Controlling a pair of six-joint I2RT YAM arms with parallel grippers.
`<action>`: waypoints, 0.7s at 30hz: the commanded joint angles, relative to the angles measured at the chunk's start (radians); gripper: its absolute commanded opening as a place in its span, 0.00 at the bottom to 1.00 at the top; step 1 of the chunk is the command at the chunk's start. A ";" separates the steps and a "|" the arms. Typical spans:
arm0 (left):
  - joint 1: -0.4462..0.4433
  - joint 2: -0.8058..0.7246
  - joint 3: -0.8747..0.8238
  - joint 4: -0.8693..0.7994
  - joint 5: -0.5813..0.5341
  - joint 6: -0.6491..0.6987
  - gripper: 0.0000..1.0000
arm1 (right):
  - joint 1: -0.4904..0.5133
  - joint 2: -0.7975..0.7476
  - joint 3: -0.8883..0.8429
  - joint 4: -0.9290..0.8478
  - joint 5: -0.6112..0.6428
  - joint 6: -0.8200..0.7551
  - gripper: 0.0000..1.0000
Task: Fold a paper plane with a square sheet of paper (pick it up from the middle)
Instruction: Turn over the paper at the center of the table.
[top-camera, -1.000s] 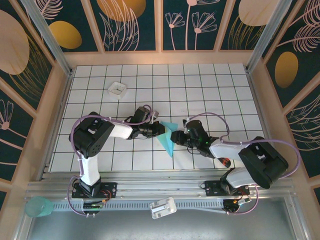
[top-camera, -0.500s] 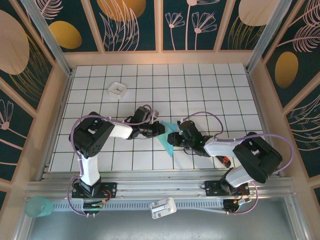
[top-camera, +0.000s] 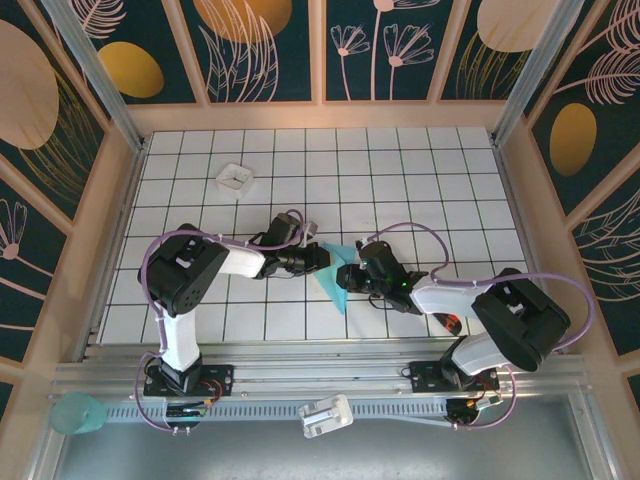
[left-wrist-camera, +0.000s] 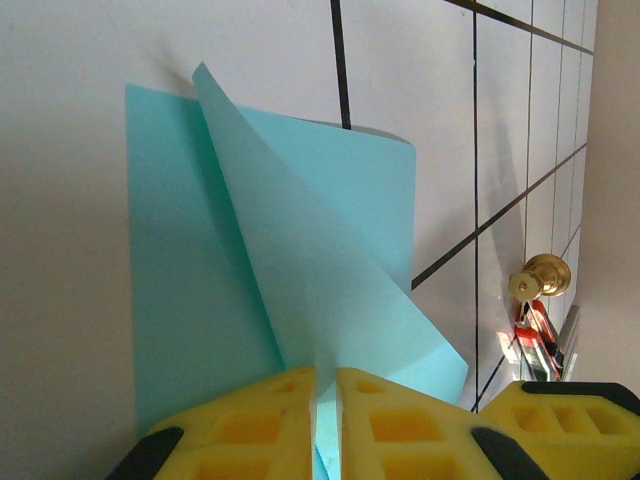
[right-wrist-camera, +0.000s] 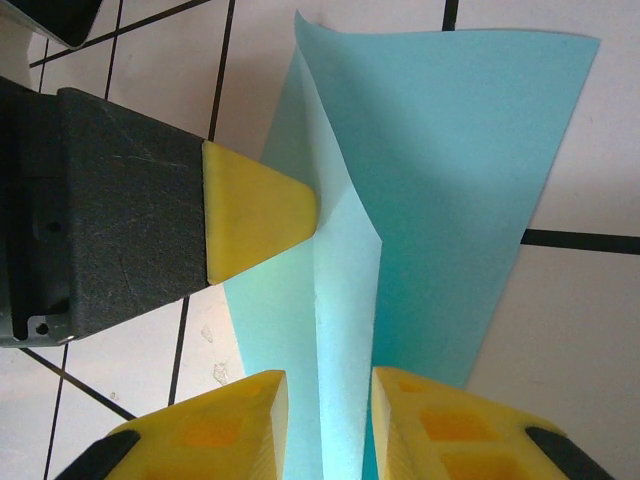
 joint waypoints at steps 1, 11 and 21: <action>0.000 0.007 -0.004 -0.031 -0.011 0.020 0.15 | 0.002 0.025 -0.007 0.029 0.006 0.001 0.28; 0.000 0.003 0.007 -0.035 -0.007 0.018 0.16 | 0.009 0.067 -0.009 0.085 -0.018 0.012 0.21; 0.015 -0.100 0.044 -0.075 0.009 0.006 0.32 | -0.013 0.006 0.005 -0.036 0.029 -0.052 0.00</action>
